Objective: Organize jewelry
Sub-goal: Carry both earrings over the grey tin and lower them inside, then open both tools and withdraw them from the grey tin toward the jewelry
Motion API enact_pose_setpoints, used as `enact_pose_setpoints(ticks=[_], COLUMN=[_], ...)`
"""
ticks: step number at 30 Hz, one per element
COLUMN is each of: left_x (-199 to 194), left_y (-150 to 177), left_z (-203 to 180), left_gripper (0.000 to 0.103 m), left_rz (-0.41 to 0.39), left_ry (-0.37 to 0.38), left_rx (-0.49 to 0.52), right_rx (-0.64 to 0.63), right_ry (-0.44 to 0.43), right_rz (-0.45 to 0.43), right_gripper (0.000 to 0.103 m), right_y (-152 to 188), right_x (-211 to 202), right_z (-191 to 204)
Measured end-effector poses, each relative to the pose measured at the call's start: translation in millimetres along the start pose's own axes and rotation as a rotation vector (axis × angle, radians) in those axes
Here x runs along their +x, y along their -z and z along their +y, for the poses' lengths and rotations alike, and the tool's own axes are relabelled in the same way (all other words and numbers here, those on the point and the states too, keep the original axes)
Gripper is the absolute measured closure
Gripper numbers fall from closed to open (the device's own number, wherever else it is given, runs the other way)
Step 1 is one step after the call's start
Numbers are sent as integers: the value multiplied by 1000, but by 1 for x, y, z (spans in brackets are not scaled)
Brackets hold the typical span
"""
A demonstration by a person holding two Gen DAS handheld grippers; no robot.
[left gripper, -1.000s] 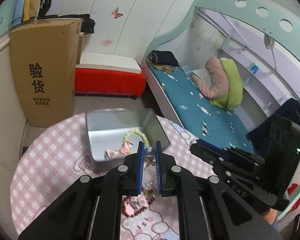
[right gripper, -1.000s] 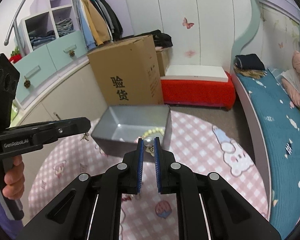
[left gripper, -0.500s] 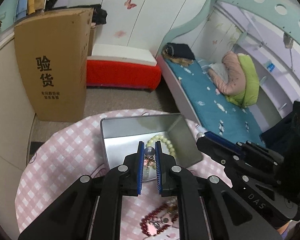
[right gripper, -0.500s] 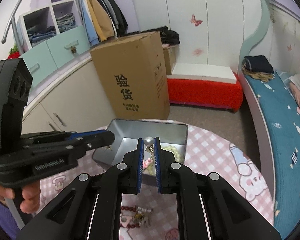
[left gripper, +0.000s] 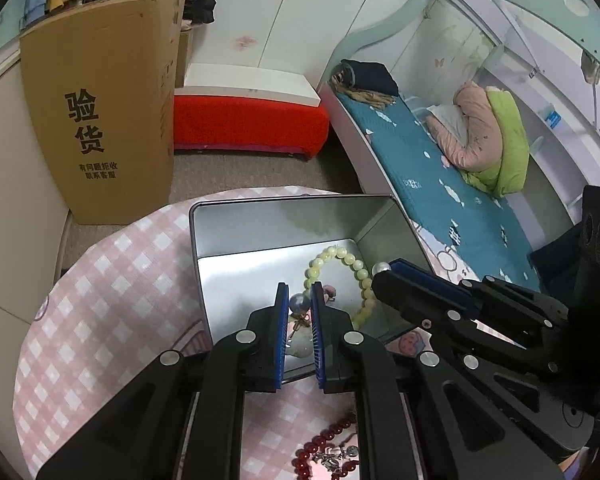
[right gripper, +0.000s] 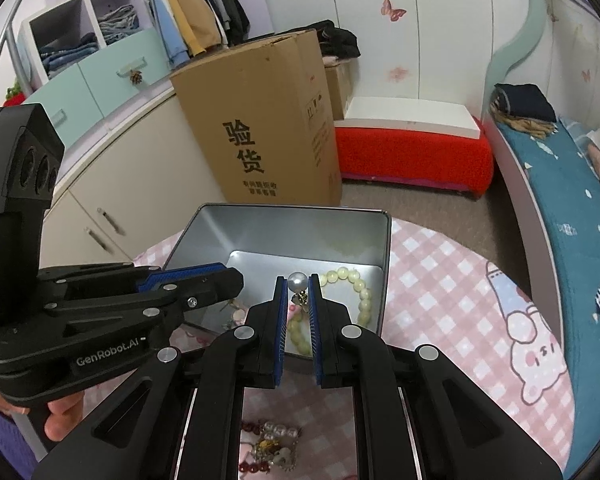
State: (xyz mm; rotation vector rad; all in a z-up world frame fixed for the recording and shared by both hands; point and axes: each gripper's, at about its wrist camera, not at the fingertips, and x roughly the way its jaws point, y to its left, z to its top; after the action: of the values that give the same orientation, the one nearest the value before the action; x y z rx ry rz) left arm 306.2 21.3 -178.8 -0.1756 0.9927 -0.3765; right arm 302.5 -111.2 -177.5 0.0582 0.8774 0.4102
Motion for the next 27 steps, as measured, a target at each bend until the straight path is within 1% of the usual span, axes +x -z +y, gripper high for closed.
enact_pose_setpoints(ticks=[1,3,5,11,15,17,19,20,22,24,27], left_x=[0,0,0,-3,-8,-12,-16,-19,-26,-34,-45], left_y=[0,1,2,3,4,5,6,6,8,9,13], left_z=[1,0,-4,-5,-8,-10,-12,-10,-12,-13,-15], left_gripper=[93,87,85,84,84,84,75,69,66,59,57], left_rz=[0,1,1,-4,-14,-22,-32,-39,-61,-79,-104], left_ry=[1,5,7,0,10,11,16,18,27,28,24], left_rx=[-4,-8,-4,-3,-4,-5,-10,-16,-21,-21,-19], right_rx=[0,2,4,9,15,19,27,28,28,33,35], right_ry=[0,0,-1,-8,-13,-13,-17,-14,-7,-8,-3], right_rz=[1,3,6,11,8,3,-6,-10,-21,-34,-59], right_gripper=[92,92,92,92,92,90,90,90,90,90,90], right_y=[0,0,0,3,6,6,7,7,7,7,9], right_x=[1,2,3,4,1,-1,-6,-9,-15,-23,-39], right_z=[0,0,0,-1,-4,-5,-6,-6,-6,-7,-6])
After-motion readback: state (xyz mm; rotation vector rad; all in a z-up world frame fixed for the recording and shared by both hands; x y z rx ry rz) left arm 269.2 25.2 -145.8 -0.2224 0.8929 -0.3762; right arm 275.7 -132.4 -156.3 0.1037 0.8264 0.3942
